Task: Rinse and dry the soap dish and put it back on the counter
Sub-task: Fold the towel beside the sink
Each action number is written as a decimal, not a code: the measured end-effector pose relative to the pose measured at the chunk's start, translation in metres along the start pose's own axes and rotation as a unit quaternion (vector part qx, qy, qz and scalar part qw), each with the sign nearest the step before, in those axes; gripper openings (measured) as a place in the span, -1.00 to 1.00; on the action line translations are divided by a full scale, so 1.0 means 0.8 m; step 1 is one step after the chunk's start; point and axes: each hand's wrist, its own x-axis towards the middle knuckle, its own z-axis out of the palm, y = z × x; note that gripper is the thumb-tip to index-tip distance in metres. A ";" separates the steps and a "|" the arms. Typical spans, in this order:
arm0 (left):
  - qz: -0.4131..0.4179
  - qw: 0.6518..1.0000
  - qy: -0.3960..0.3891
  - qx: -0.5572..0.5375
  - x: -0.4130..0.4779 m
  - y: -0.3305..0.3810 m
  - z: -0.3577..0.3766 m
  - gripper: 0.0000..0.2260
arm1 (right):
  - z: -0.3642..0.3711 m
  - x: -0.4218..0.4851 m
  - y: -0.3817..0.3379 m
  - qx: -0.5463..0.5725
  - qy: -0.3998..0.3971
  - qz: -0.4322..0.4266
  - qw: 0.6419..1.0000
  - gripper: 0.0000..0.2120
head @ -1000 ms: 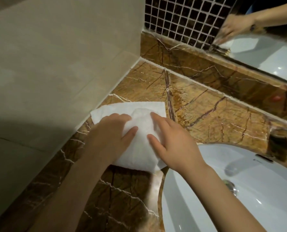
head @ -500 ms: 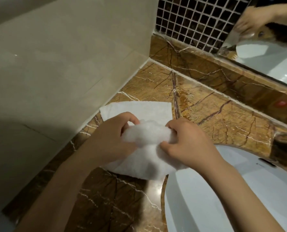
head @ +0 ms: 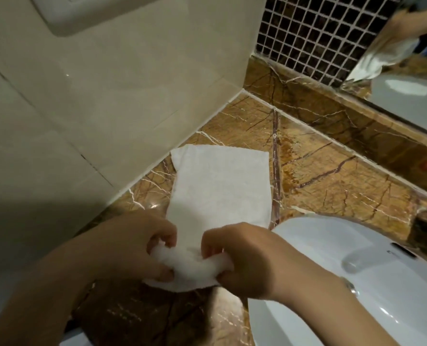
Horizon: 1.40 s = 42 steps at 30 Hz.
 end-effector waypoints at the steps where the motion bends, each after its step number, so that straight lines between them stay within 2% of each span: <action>1: -0.003 1.000 0.010 -0.009 -0.001 0.000 0.003 -0.73 | 0.000 0.000 0.004 -0.009 0.000 0.016 1.000 -0.67; 4: -0.002 0.995 0.090 -0.037 0.006 0.004 0.002 -0.73 | -0.016 0.000 0.019 -0.035 0.008 0.075 0.997 -0.71; 7: 0.000 0.981 0.139 -0.137 0.020 0.013 -0.013 -0.65 | -0.044 0.003 0.033 -0.052 0.049 0.104 0.992 -0.75; 9: 0.008 0.967 0.158 -0.201 0.032 0.018 -0.024 -0.58 | -0.063 0.006 0.042 -0.038 0.106 0.107 0.988 -0.78; 11: -0.002 0.948 0.211 -0.239 0.047 0.021 -0.032 -0.64 | -0.077 0.011 0.052 0.001 0.192 0.111 0.975 -0.78; 14: -0.009 0.875 0.273 -0.399 0.079 0.016 -0.040 -0.84 | -0.090 0.028 0.070 0.118 0.335 0.138 0.925 -0.72; 15: -0.015 0.855 0.291 -0.429 0.092 0.014 -0.040 -0.87 | -0.092 0.035 0.077 0.198 0.356 0.153 0.900 -0.65; 17: -0.045 0.840 0.332 -0.428 0.120 0.006 -0.035 -0.92 | -0.087 0.049 0.095 0.350 0.327 0.198 0.855 -0.51; 19: -0.063 0.837 0.346 -0.419 0.143 -0.003 -0.024 -0.93 | -0.068 0.063 0.112 0.386 0.272 0.247 0.846 -0.56; 20: -0.073 0.838 0.346 -0.415 0.153 -0.008 -0.019 -0.95 | -0.058 0.070 0.120 0.381 0.273 0.268 0.842 -0.62; 23: -0.103 0.843 0.354 -0.393 0.170 -0.020 -0.013 -0.87 | -0.046 0.088 0.134 0.375 0.348 0.276 0.813 -0.78; 25: -0.112 0.849 0.374 -0.357 0.177 -0.023 -0.014 -0.84 | -0.051 0.098 0.139 0.356 0.404 0.258 0.803 -0.77; 27: -0.135 0.875 0.392 -0.251 0.180 -0.022 -0.014 -0.78 | -0.053 0.106 0.144 0.324 0.433 0.245 0.804 -0.72; 30: -0.188 0.894 0.405 -0.049 0.182 -0.019 -0.009 -0.69 | -0.039 0.114 0.152 0.268 0.406 0.280 0.828 -0.61; 34: -0.234 0.893 0.380 -0.061 0.188 -0.014 -0.008 -0.64 | -0.026 0.116 0.160 0.261 0.413 0.293 0.822 -0.57; 37: -0.189 0.901 0.385 -0.069 0.196 -0.016 -0.009 -0.71 | -0.025 0.111 0.161 0.232 0.393 0.319 0.831 -0.57; 40: -0.063 0.918 0.364 -0.147 0.209 -0.014 -0.016 -0.82 | -0.012 0.094 0.158 0.205 0.390 0.364 0.821 -0.60; 42: 0.009 0.931 0.335 -0.147 0.219 -0.009 -0.022 -0.88 | -0.001 0.079 0.158 0.195 0.403 0.384 0.808 -0.61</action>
